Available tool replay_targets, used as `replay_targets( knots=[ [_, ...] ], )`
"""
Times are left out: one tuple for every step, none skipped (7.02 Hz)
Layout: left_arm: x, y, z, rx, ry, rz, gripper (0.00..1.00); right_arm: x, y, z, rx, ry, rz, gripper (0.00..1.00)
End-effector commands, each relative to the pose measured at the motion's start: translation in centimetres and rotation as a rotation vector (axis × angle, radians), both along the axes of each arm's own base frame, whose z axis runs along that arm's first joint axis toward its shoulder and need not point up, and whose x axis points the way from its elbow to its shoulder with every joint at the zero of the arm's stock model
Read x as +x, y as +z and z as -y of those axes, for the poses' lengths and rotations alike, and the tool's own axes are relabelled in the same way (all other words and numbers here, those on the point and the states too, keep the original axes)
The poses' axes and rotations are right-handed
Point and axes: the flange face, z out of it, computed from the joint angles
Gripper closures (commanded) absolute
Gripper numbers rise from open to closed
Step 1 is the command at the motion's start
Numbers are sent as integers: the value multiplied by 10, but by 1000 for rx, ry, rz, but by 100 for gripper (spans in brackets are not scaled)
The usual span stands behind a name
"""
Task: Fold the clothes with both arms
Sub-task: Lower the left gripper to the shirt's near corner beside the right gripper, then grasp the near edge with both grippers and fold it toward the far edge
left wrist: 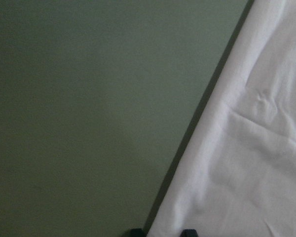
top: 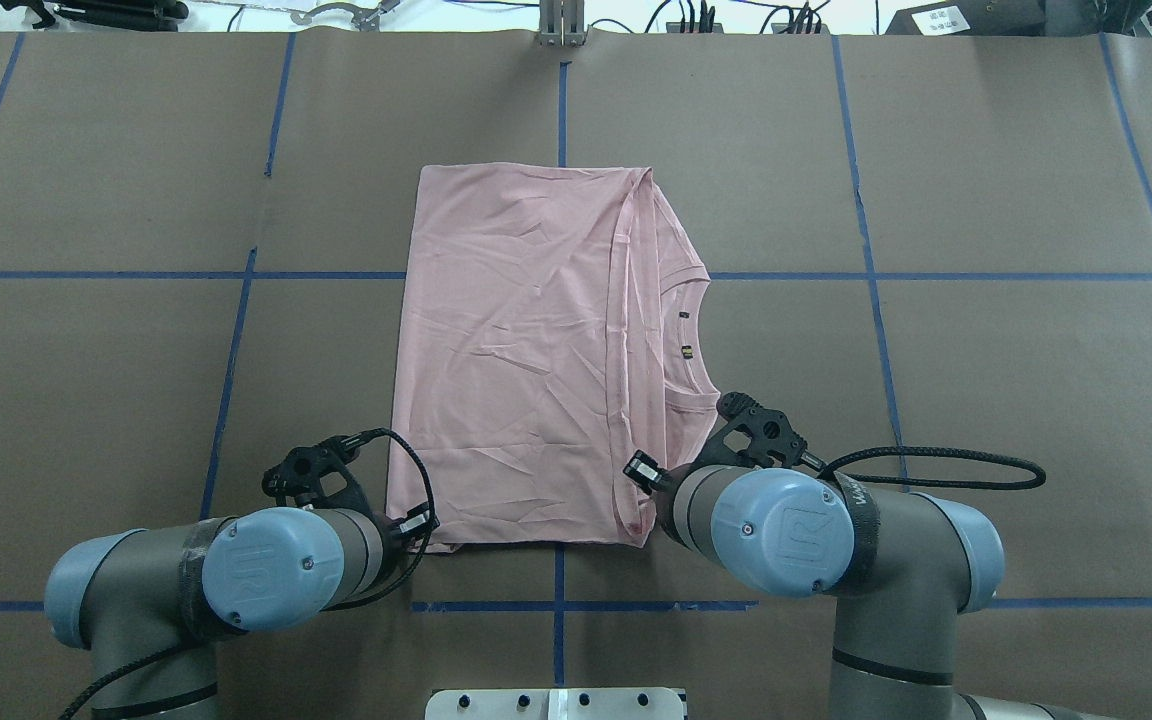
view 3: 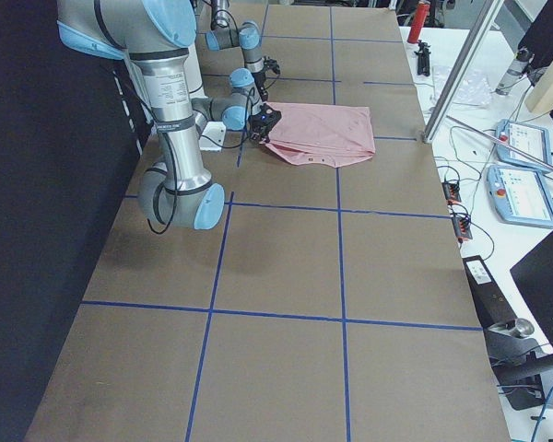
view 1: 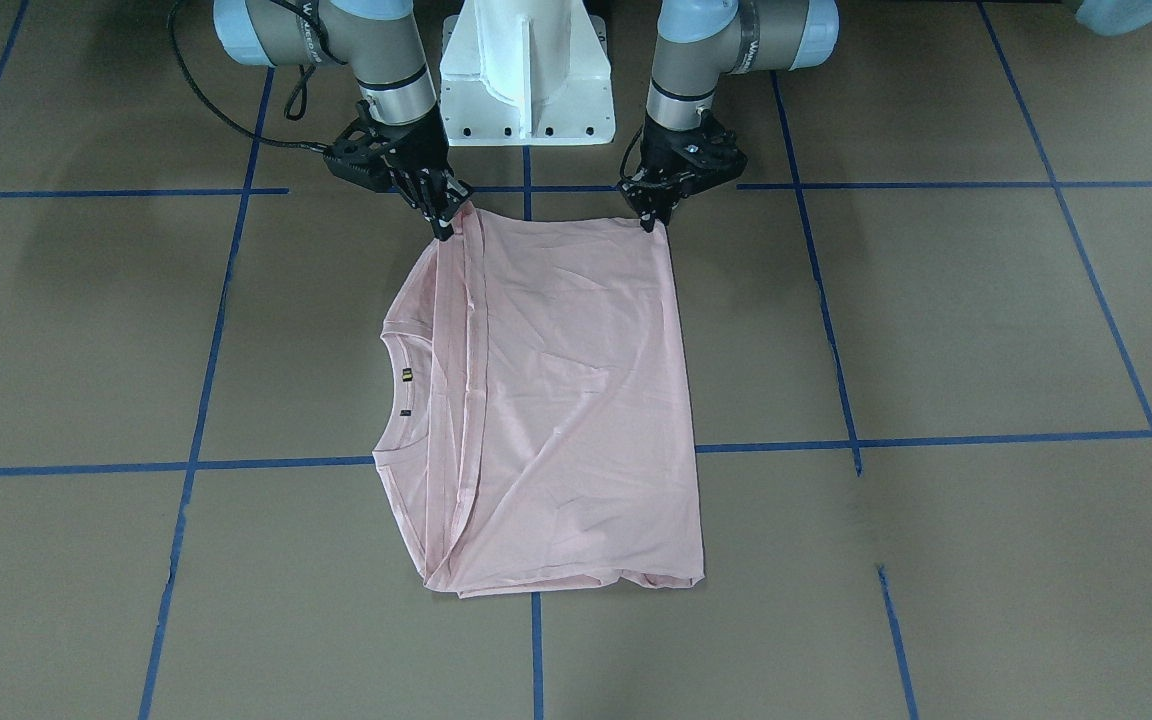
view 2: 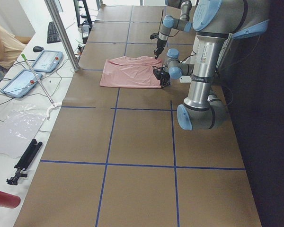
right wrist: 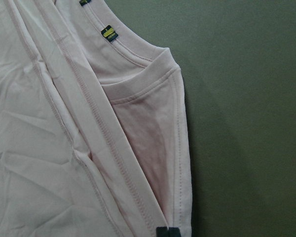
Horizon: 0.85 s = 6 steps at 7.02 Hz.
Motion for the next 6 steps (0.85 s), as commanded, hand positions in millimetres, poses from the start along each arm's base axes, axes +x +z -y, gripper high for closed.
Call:
replay_targets(
  knots=[
    [-15, -29, -4, 13, 1, -62, 100, 3, 8, -1, -2, 0, -10, 100],
    [-16, -34, -3, 15, -1, -74, 100, 4, 5, -4, -2, -3, -2, 100],
    [-18, -44, -7, -6, -17, -99, 100, 13, -3, -13, 2, -15, 20, 100],
    [-32, -62, -11, -48, -55, -156, 100, 29, 6, -34, 2, -45, 19, 100],
    [-56, -92, -31, -84, -56, -192, 100, 53, 0, -53, -26, -46, 54, 100],
    [-82, -138, -36, -78, -56, -259, 100, 71, -17, -52, -31, -34, 98, 100]
  ],
)
